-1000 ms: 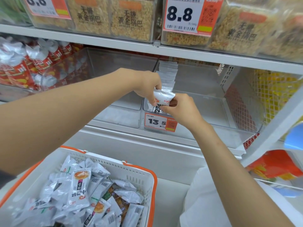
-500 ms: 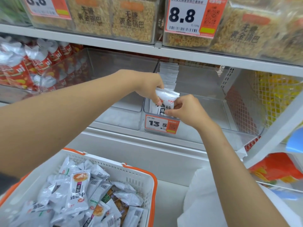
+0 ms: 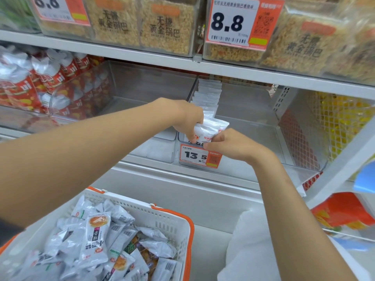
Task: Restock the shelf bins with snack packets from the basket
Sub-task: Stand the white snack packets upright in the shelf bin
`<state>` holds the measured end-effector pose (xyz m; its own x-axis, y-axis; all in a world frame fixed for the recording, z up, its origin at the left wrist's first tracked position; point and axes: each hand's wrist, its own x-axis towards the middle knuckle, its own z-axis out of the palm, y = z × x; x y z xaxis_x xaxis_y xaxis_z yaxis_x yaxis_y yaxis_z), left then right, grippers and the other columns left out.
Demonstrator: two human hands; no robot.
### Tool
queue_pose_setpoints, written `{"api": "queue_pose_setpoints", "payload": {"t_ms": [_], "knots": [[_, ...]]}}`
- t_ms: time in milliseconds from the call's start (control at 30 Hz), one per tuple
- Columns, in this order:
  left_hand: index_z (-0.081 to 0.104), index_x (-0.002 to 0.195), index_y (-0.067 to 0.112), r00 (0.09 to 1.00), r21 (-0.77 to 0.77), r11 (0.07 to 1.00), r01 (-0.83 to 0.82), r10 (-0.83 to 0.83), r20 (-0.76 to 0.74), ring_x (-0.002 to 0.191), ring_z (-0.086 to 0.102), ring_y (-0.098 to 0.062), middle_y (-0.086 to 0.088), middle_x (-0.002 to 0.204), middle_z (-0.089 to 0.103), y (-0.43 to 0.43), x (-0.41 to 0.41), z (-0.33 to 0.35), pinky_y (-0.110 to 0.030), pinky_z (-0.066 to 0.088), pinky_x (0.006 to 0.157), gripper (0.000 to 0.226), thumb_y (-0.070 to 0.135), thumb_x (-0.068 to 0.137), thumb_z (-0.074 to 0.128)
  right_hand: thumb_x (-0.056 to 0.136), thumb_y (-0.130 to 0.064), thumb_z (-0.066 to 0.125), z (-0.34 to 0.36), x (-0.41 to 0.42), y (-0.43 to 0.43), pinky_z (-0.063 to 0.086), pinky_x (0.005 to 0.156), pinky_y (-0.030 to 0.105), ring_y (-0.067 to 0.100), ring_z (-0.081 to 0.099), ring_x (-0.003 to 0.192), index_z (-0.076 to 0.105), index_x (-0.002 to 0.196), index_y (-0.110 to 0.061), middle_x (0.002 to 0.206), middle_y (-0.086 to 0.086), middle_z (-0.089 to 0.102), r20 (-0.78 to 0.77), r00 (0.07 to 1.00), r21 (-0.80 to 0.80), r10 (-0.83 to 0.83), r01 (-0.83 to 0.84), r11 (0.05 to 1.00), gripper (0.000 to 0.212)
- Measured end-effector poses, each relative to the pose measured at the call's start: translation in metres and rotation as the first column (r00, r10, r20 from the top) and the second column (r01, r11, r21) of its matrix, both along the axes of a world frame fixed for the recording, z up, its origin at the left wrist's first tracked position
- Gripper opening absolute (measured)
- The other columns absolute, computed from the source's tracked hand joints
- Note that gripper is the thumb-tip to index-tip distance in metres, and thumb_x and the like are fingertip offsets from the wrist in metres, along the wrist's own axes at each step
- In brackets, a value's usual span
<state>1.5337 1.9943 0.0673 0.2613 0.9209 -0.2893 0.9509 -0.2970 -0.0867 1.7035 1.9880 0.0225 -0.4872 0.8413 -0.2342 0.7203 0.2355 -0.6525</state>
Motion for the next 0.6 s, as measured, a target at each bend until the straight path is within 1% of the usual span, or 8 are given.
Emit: {"api": "queue_pose_setpoints", "payload": {"t_ms": [67, 100, 167, 200, 267, 333, 400, 600], "knots": [[0.060, 0.093, 0.017, 1.000, 0.006, 1.000, 0.013, -0.013, 0.013, 0.081, 0.055, -0.021, 0.008, 0.078, 0.053, -0.002, -0.002, -0.001, -0.031, 0.039, 0.066, 0.034, 0.048, 0.083, 0.069, 0.082, -0.019, 0.064, 0.003, 0.012, 0.008, 0.053, 0.073, 0.040, 0.019, 0.056, 0.071, 0.072, 0.083, -0.005, 0.077, 0.013, 0.067, -0.051, 0.996, 0.051, -0.074, 0.077, 0.996, 0.016], [0.062, 0.094, 0.016, 0.999, -0.003, 1.000, 0.014, -0.014, 0.037, 0.078, 0.057, -0.019, 0.007, 0.080, 0.058, -0.003, -0.005, -0.001, -0.032, 0.041, 0.066, 0.035, 0.048, 0.083, 0.069, 0.080, -0.015, 0.063, 0.004, 0.018, 0.014, 0.056, 0.079, 0.044, 0.023, 0.063, 0.074, 0.072, 0.080, -0.008, 0.077, 0.012, 0.070, -0.119, 0.980, 0.104, -0.159, 0.172, 0.980, 0.012], [0.067, 0.095, 0.016, 0.985, -0.036, 0.999, -0.006, 0.012, 0.175, 0.066, 0.065, -0.010, 0.005, 0.083, 0.069, -0.005, -0.011, 0.000, -0.031, 0.048, 0.070, 0.034, 0.047, 0.080, 0.073, 0.082, -0.011, 0.060, 0.003, 0.030, 0.027, 0.057, 0.084, 0.049, 0.030, 0.069, 0.078, 0.065, 0.083, -0.012, 0.075, 0.011, 0.069, -0.207, 0.929, 0.166, -0.306, 0.341, 0.925, 0.005], [0.069, 0.096, 0.018, 0.963, -0.034, 0.999, -0.020, 0.028, 0.269, 0.060, 0.066, -0.006, 0.007, 0.086, 0.070, -0.008, -0.014, 0.001, -0.031, 0.050, 0.073, 0.033, 0.045, 0.078, 0.075, 0.085, -0.011, 0.061, 0.002, 0.034, 0.030, 0.057, 0.085, 0.048, 0.031, 0.069, 0.079, 0.061, 0.092, -0.012, 0.079, 0.011, 0.069, -0.186, 0.925, 0.141, -0.330, 0.358, 0.923, 0.008], [0.071, 0.096, 0.025, 0.918, 0.059, 0.996, -0.063, 0.034, 0.395, 0.061, 0.066, -0.002, 0.014, 0.094, 0.068, -0.012, -0.022, 0.003, -0.030, 0.053, 0.075, 0.031, 0.046, 0.075, 0.078, 0.092, -0.014, 0.061, -0.005, 0.033, 0.033, 0.058, 0.084, 0.042, 0.028, 0.070, 0.081, 0.059, 0.110, -0.007, 0.097, 0.014, 0.070, -0.100, 0.951, -0.009, -0.293, 0.294, 0.956, 0.020], [0.071, 0.089, 0.030, 0.901, 0.176, 0.979, -0.105, 0.019, 0.434, 0.071, 0.062, 0.001, 0.018, 0.087, 0.067, -0.013, -0.029, 0.004, -0.028, 0.049, 0.072, 0.024, 0.048, 0.074, 0.079, 0.096, -0.014, 0.058, -0.009, 0.022, 0.033, 0.059, 0.078, 0.031, 0.023, 0.070, 0.083, 0.065, 0.111, 0.001, 0.107, 0.016, 0.071, -0.138, 0.964, -0.156, -0.226, 0.204, 0.966, 0.022], [0.073, 0.085, 0.030, 0.892, 0.225, 0.966, -0.125, 0.010, 0.452, 0.075, 0.057, 0.001, 0.019, 0.080, 0.065, -0.015, -0.034, 0.002, -0.028, 0.047, 0.071, 0.017, 0.044, 0.076, 0.078, 0.098, -0.013, 0.055, -0.012, 0.007, 0.032, 0.057, 0.074, 0.023, 0.017, 0.070, 0.082, 0.070, 0.108, -0.002, 0.105, 0.013, 0.074, -0.212, 0.963, -0.214, -0.164, 0.118, 0.970, 0.021], [0.073, 0.081, 0.029, 0.892, 0.252, 0.959, -0.133, 0.005, 0.453, 0.080, 0.059, -0.005, 0.019, 0.077, 0.064, -0.015, -0.033, -0.004, -0.029, 0.049, 0.072, 0.012, 0.040, 0.078, 0.077, 0.098, -0.007, 0.054, -0.013, -0.003, 0.033, 0.059, 0.079, 0.023, 0.016, 0.072, 0.087, 0.070, 0.106, -0.004, 0.105, 0.010, 0.074, -0.303, 0.942, -0.317, -0.144, 0.043, 0.947, 0.019]]}}
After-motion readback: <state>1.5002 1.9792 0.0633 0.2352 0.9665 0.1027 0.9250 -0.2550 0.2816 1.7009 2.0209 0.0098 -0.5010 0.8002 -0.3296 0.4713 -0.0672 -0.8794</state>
